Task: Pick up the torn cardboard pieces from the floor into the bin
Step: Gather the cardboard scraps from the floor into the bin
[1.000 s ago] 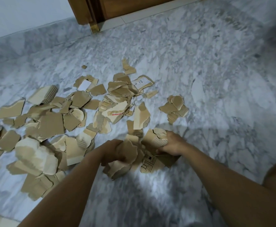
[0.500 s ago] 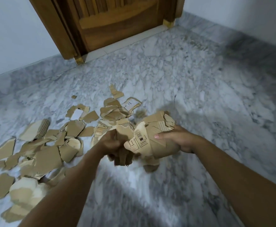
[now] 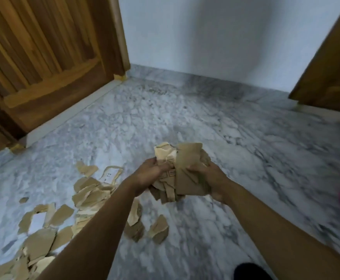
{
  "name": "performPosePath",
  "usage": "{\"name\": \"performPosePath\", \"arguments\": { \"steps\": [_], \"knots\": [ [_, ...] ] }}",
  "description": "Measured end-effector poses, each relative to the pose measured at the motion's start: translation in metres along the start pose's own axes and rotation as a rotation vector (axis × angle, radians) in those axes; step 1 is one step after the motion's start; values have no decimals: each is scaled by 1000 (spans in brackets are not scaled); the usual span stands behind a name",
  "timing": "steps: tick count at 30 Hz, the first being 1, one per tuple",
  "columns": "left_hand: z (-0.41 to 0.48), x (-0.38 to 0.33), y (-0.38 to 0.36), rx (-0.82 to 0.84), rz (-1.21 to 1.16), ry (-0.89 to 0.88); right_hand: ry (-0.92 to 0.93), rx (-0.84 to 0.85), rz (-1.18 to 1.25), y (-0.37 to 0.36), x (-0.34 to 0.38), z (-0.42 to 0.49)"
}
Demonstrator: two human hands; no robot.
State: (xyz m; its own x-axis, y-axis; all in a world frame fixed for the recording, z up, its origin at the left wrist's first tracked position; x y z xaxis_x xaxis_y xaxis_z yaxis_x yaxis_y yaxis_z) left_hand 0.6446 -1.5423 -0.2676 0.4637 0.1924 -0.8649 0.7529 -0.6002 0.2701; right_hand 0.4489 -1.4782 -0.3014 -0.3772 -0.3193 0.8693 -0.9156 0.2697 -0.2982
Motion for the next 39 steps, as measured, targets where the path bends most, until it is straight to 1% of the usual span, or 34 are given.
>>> {"name": "performPosePath", "arguments": {
  "steps": [2,6,9,12,18,22,25,30,33,35,39],
  "knots": [
    [5,-25,-23,76,68,-76,21,-38,35,16,15,-22],
    [11,-80,-61,185,152,-169,57,-150,91,60,57,-58],
    [16,-122,-95,248,167,-188,82,-211,114,100,87,-81],
    [29,-168,-144,265,156,-206,121,-321,134,153,120,-102],
    [42,-260,-287,302,172,-232,222,-520,170,290,185,-154],
    [62,-303,-383,339,140,-245,233,-587,194,380,211,-191],
    [68,-334,-463,408,145,-238,265,-672,242,450,224,-223],
    [78,-358,-564,430,120,-219,208,-874,235,542,226,-259],
    [86,-354,-595,395,166,-258,165,-993,52,575,220,-276],
    [87,-350,-606,354,218,-287,155,-1007,-23,593,215,-284],
    [83,-342,-606,352,254,-290,102,-968,-44,601,208,-292]
  ]
}}
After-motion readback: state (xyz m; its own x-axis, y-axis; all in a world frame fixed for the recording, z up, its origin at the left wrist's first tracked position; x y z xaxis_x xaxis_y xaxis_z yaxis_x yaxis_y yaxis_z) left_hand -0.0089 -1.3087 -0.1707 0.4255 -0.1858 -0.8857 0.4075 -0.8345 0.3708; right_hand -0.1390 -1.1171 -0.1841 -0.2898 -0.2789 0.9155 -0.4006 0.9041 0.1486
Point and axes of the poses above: each hand's wrist, its own z-axis towards the middle knuckle, its own y-axis out of the back of the hand, x = y × z, the point moved 1 cm from there along z, towards the middle knuckle, and after that the axes turned 9 degrees about z, right-handed, at the moved point
